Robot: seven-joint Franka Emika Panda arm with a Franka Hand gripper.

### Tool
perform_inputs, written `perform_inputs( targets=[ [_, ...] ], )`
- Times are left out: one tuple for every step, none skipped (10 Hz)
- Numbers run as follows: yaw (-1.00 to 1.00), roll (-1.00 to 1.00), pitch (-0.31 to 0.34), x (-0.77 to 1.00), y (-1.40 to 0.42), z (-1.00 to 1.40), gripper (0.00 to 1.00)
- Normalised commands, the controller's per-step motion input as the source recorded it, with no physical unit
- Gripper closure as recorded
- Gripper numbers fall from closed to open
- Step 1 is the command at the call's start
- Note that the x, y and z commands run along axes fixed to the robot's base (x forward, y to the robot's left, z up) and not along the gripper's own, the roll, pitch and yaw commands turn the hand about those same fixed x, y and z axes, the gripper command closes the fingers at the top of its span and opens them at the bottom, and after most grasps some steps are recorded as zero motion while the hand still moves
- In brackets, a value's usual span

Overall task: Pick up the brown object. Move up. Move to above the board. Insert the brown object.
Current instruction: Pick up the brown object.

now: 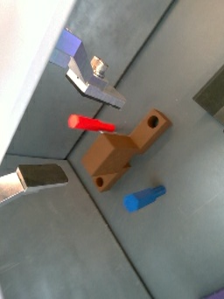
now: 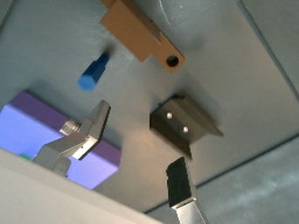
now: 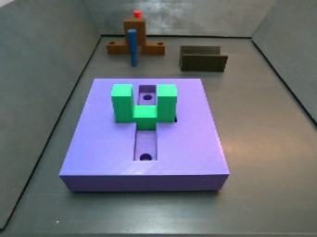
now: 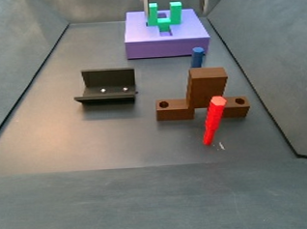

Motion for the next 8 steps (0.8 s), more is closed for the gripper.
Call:
perform_inputs(
  targets=[
    [0.0,0.0,0.0,0.0,0.0,-0.04,0.0],
    [-0.05,0.0,-0.026,-0.06,0.05,-0.28,0.0],
    [-0.14,0.03,-0.069,-0.26,0.3,-0.51,0.0],
    [-0.06,0.04,-0.114,-0.22,0.26,-0.54,0.0],
    [-0.03,0.01,-0.116,-0.19,0.3,-0.49,0.0],
    [0.0,0.0,-0.116,-0.18,0.25,-0.32,0.0],
    [0.0,-0.05,-0.13,-0.23,0.19,-0.16,0.0],
    [0.0,-0.11,-0.143,-0.29,0.2,-0.09,0.0]
  ],
)
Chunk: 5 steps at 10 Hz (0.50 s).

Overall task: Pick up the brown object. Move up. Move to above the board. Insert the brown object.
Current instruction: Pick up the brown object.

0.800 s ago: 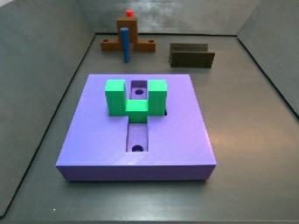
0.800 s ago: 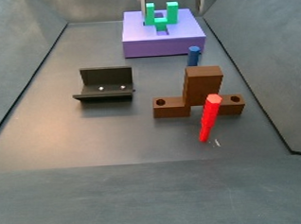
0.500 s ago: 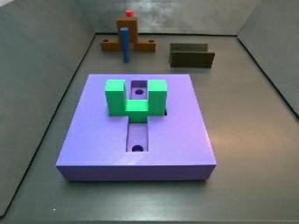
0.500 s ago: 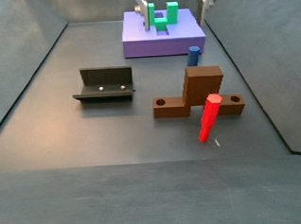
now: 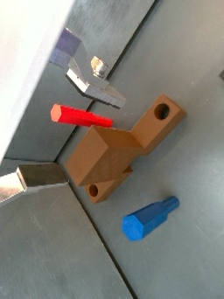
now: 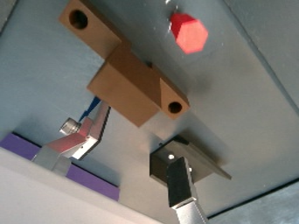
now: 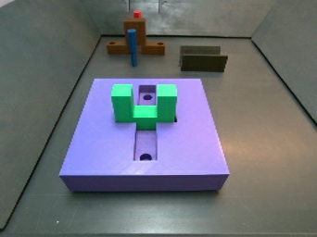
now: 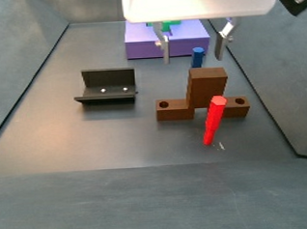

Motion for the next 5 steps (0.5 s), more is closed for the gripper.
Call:
perform_inputs(
  targets=[
    [-0.03,-0.12,-0.137,-0.27,0.12,-0.02,0.0],
    [-0.06,-0.11,-0.16,-0.37,0.08,0.0,0.0],
    [-0.04,-0.1,-0.17,-0.34,0.03,0.0,0.0],
    [0.0,-0.05,-0.15,-0.12,0.0,-0.09,0.0],
    [0.0,-0.09,-0.154,-0.03,0.04,-0.11,0.0]
  ],
)
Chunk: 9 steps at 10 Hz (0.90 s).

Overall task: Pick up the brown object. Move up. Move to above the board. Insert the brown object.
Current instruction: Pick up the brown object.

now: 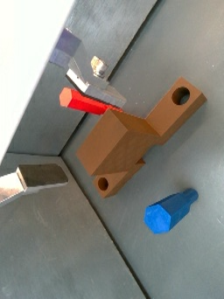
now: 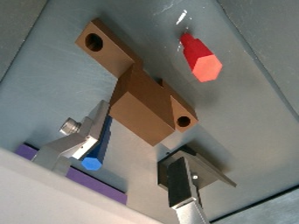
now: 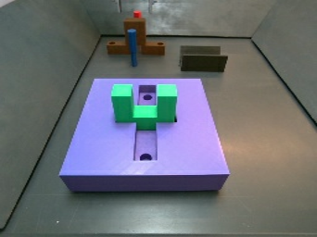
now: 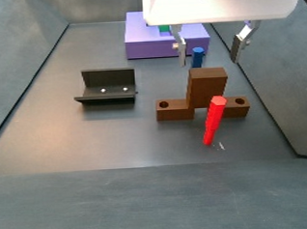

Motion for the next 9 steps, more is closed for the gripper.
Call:
perform_inputs(
  targets=[
    [0.0,-0.09,-0.171,-0.04,0.02,-0.18,0.0],
    [0.0,-0.1,-0.169,0.0,0.03,-0.22,0.0],
    [0.0,-0.09,-0.161,-0.02,0.01,-0.24,0.0],
    [0.0,-0.1,-0.163,-0.01,0.0,-0.25,0.0],
    [0.0,-0.1,-0.161,0.0,0.0,-0.25,0.0],
    [0.0,-0.1,-0.156,0.0,0.01,-0.24,0.0],
    [0.0,-0.1,-0.153,0.0,0.02,-0.24,0.0],
    [0.0,-0.09,-0.151,0.0,0.03,-0.25,0.0],
    [0.0,-0.09,-0.153,-0.02,0.03,-0.27,0.0]
  ],
)
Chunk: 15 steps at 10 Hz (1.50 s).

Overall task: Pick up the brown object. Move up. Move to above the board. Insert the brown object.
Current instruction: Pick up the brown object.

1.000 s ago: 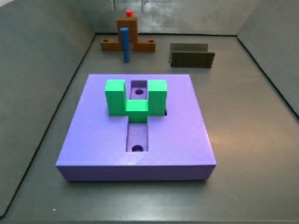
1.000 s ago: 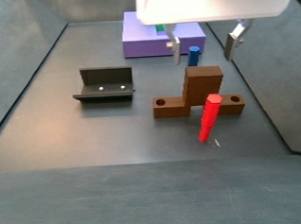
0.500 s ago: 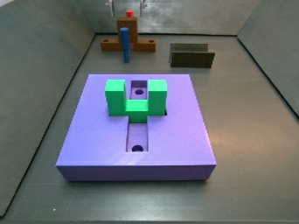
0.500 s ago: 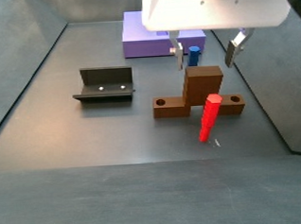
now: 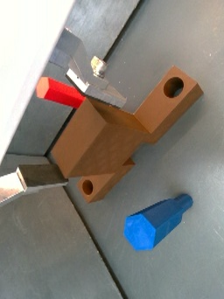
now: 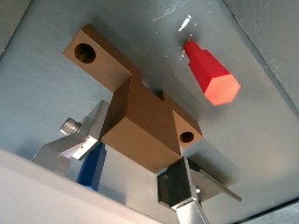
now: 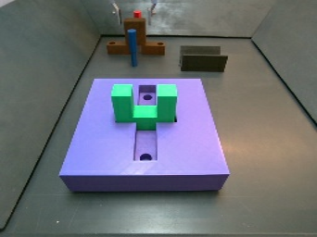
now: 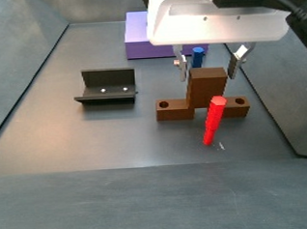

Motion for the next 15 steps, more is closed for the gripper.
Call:
perform_inputs(
  targets=[
    [0.0,-0.09,-0.149,0.0,0.04,-0.28,0.0],
    [0.0,-0.09,-0.149,0.0,0.05,-0.3,0.0],
    [0.0,-0.09,-0.144,0.0,0.05,-0.29,0.0],
    [0.0,-0.08,-0.141,-0.01,0.05,-0.28,0.0],
    [0.0,0.0,-0.049,0.0,0.0,-0.04,0.0],
    [0.0,0.0,0.0,0.0,0.0,0.0,0.0],
    [0.0,0.0,0.0,0.0,0.0,0.0,1.0],
    [0.0,0.0,0.0,0.0,0.0,0.0,1.0],
    [0.0,0.0,0.0,0.0,0.0,0.0,1.0],
    [0.0,0.0,0.0,0.0,0.0,0.0,1.0],
    [0.0,0.0,0.0,0.0,0.0,0.0,1.0],
    [0.0,0.0,0.0,0.0,0.0,0.0,1.0],
    [0.0,0.0,0.0,0.0,0.0,0.0,1.0],
    [0.0,0.0,0.0,0.0,0.0,0.0,1.0],
    [0.0,0.0,0.0,0.0,0.0,0.0,1.0]
  ],
)
